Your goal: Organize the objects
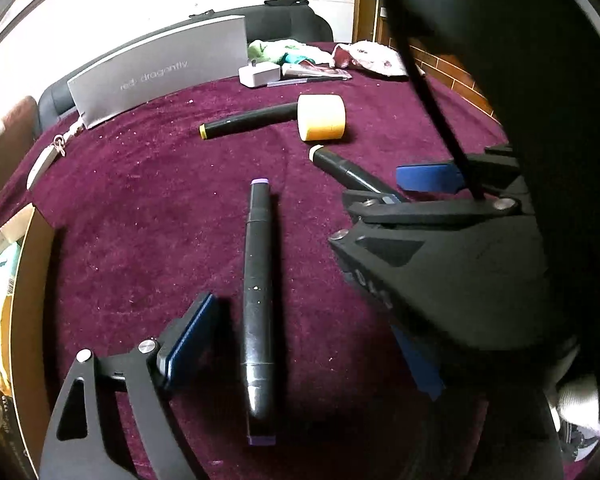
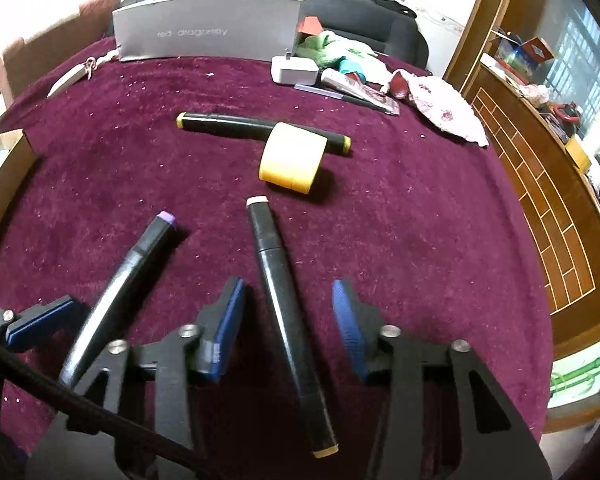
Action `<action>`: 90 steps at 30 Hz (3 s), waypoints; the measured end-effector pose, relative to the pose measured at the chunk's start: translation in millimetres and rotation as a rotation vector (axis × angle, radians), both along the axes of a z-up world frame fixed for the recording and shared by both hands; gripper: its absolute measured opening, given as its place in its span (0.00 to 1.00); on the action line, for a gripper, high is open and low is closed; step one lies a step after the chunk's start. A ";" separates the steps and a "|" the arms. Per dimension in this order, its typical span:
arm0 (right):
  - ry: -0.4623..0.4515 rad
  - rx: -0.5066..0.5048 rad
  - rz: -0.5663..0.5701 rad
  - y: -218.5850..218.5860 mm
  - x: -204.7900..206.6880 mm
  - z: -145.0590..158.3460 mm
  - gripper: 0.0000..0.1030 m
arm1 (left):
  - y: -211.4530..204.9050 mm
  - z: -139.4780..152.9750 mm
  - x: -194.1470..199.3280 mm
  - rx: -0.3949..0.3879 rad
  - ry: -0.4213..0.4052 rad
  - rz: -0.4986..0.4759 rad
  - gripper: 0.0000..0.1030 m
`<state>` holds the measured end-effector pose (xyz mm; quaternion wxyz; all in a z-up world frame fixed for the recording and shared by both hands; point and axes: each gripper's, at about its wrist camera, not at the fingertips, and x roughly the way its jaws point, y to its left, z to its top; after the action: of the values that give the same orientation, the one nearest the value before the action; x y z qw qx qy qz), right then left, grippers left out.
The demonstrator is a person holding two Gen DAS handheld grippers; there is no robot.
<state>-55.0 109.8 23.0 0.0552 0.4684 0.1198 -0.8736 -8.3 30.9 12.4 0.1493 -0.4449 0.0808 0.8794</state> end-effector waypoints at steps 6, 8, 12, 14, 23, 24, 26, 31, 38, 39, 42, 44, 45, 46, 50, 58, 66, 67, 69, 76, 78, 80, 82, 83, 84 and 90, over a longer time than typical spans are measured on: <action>-0.005 0.060 0.028 -12.1 0.2 -0.7 0.26 | -0.7 -0.7 -1.0 0.011 -0.007 0.001 0.80; -0.014 0.057 0.030 -11.8 -1.0 -0.7 0.26 | 0.1 -1.2 -0.9 0.008 -0.007 0.000 0.80; -0.035 0.024 0.008 -8.1 -3.8 0.0 0.26 | 1.0 -1.6 -0.7 0.007 -0.005 -0.002 0.80; -0.032 0.015 -0.002 -7.9 -3.4 -0.3 0.26 | 1.4 -1.7 -0.4 0.007 -0.003 -0.002 0.80; -0.039 0.016 -0.028 -4.0 -2.5 0.5 0.18 | 1.4 -2.8 0.0 0.017 -0.003 -0.003 0.80; -0.042 0.015 -0.034 -1.8 -2.8 0.6 0.18 | 1.2 -3.0 0.0 0.016 -0.004 -0.002 0.80; -0.048 0.003 -0.045 3.9 -4.0 1.0 0.19 | 2.2 -3.5 0.2 0.009 -0.005 -0.002 0.80; -0.087 -0.078 -0.081 22.5 -11.5 1.8 0.19 | 5.1 -1.4 -2.7 0.005 -0.005 -0.003 0.80; -0.110 -0.108 -0.090 25.8 -15.1 1.1 0.19 | 3.4 0.7 2.3 0.004 -0.004 -0.003 0.81; -0.114 -0.116 -0.091 27.0 -15.7 1.0 0.19 | 3.0 0.4 3.6 0.003 -0.003 -0.004 0.79; -0.115 -0.119 -0.086 28.3 -16.2 0.8 0.19 | 9.8 1.8 10.8 0.010 0.013 -0.027 0.50; -0.110 -0.114 -0.077 27.2 -15.2 0.6 0.18 | 2.6 2.3 1.8 0.024 0.010 -0.034 0.21; -0.109 -0.114 -0.077 27.4 -14.4 0.7 0.14 | -2.8 7.2 5.1 0.038 -0.002 -0.035 0.11; -0.108 -0.112 -0.080 28.1 -13.9 1.0 0.12 | -6.5 7.6 4.6 0.065 -0.025 -0.036 0.11; -0.110 -0.142 -0.100 38.7 -9.1 3.7 0.12 | -12.3 7.8 7.5 0.096 -0.040 -0.024 0.11; -0.061 -0.195 -0.116 63.5 15.0 28.2 0.12 | -17.3 14.9 29.2 0.138 -0.039 -0.021 0.11; -0.055 -0.245 -0.115 75.3 42.4 38.0 0.12 | -22.1 29.8 56.6 0.166 -0.008 -0.022 0.11; -0.057 -0.251 -0.114 76.7 46.7 38.3 0.12 | -22.4 32.6 61.0 0.168 0.001 -0.025 0.11; -0.057 -0.257 -0.114 77.9 53.1 39.4 0.12 | -22.8 38.0 69.2 0.168 0.013 -0.035 0.11; -0.085 -0.284 -0.101 80.5 74.9 35.4 0.12 | -28.7 25.4 73.4 0.104 -0.019 -0.027 0.12; -0.093 -0.297 -0.098 80.1 77.8 32.4 0.12 | -25.3 18.9 66.3 0.096 -0.035 -0.034 0.14; -0.099 -0.303 -0.094 78.4 79.6 29.9 0.12 | -18.3 11.6 58.5 0.059 -0.055 -0.038 0.14; -0.106 -0.312 -0.089 77.0 79.8 27.6 0.12 | -9.9 8.8 55.2 0.038 -0.033 -0.046 0.24; -0.108 -0.315 -0.087 76.7 80.2 27.0 0.12 | -4.4 7.7 54.9 0.029 -0.019 -0.056 0.28; -0.109 -0.319 -0.086 76.4 79.9 26.4 0.12 | 0.0 6.1 55.8 0.014 -0.007 -0.064 0.31; -0.124 -0.336 -0.080 73.0 82.8 19.7 0.12 | -2.8 8.4 56.7 0.062 -0.007 -0.088 0.11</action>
<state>27.8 182.8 42.7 0.1052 0.5099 -0.0501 -0.8523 48.4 28.1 20.8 0.2016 -0.4392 0.0726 0.8725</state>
